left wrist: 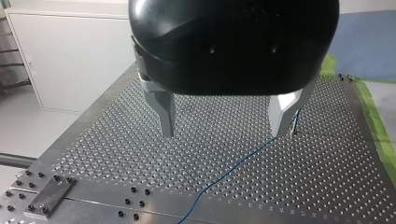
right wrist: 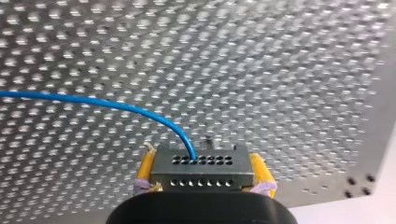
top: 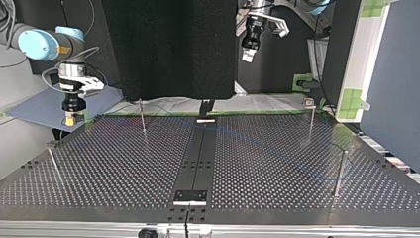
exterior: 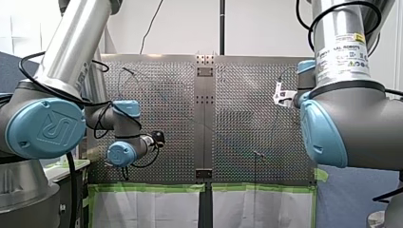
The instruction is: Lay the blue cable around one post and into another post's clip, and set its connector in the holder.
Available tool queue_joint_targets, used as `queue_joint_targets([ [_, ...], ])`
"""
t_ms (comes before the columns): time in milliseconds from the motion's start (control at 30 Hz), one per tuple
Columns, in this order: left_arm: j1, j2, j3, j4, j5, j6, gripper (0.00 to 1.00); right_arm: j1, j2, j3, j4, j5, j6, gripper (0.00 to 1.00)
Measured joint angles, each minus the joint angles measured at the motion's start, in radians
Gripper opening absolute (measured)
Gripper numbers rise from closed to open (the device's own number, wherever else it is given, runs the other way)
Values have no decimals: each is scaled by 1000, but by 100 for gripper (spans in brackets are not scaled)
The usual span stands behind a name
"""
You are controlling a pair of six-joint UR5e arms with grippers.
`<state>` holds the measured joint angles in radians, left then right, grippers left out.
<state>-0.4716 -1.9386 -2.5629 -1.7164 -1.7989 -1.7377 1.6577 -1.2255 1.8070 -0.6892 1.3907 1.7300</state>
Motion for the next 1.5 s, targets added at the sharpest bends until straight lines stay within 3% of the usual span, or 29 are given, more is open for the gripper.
queue_joint_targets([
  [400, 2, 0, 0, -1, 1, 0, 100, -24, -105, -4, 24, -8, 41, 0],
  [700, 3, 0, 0, -3, 1, 0, 100, -43, -167, -24, 95, -9, 14, 0],
  [1033, 5, 0, 1, -6, 0, 0, 100, -58, -145, -17, 115, -6, -8, 0],
  [1500, 10, 1, 2, -13, 2, 1, 100, -79, -97, -17, 101, -9, -9, 0],
])
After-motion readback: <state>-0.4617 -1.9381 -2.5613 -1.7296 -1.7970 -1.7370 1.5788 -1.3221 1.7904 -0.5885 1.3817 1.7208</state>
